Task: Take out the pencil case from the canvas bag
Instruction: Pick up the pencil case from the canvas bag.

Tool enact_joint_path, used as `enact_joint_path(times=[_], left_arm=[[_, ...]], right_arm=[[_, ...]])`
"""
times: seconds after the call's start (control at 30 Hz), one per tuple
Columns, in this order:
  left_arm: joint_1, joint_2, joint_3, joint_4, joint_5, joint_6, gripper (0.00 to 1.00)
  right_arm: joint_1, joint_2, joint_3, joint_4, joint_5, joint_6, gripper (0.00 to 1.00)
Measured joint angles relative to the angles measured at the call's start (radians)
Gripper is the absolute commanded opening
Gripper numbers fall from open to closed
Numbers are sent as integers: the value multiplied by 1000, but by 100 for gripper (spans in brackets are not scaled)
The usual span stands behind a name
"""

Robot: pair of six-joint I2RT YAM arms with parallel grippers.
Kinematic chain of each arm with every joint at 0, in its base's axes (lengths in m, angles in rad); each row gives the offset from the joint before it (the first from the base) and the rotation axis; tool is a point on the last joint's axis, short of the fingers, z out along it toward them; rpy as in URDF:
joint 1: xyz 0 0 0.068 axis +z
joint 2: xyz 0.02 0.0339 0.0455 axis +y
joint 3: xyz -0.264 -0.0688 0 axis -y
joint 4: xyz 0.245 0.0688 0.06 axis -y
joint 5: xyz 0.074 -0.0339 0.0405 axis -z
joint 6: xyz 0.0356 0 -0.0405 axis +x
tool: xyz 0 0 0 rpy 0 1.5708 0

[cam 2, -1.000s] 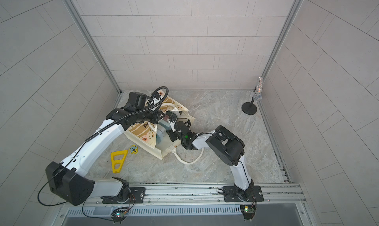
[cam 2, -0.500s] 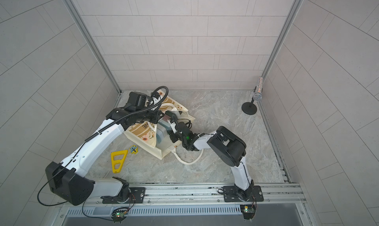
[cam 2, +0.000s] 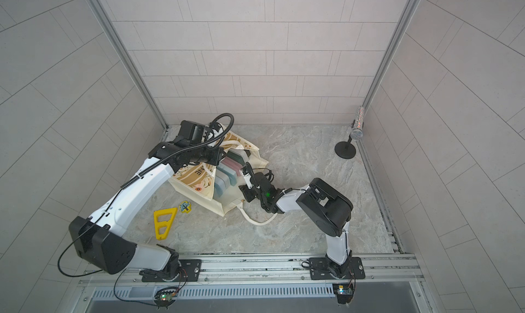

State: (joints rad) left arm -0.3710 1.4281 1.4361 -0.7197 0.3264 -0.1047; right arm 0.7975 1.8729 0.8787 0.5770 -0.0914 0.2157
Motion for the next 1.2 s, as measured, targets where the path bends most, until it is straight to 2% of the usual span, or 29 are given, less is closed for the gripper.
enact_joint_path(times=[0.17,0.37,0.5,0.7,1.0,1.2], left_arm=[[1,2,0,-3,11,1,0],[4,2,0,-2,21,1,0],[4,2,-2,1,29,2,0],[5,2,-6,8,38,1,0],[5,2,-11,14,38,2,0],[5,2,-11,15,26,8,0]], right_arm=[[0,32,95,-2,-21,-3,63],[-2,104,174,-10,-26,-6,53],[-7,128,185,-29,-24,-6,52],[-15,148,214,-48,-51,-6,45],[-19,174,248,-52,-106,-6,25],[-19,174,247,-51,-111,-11,24]])
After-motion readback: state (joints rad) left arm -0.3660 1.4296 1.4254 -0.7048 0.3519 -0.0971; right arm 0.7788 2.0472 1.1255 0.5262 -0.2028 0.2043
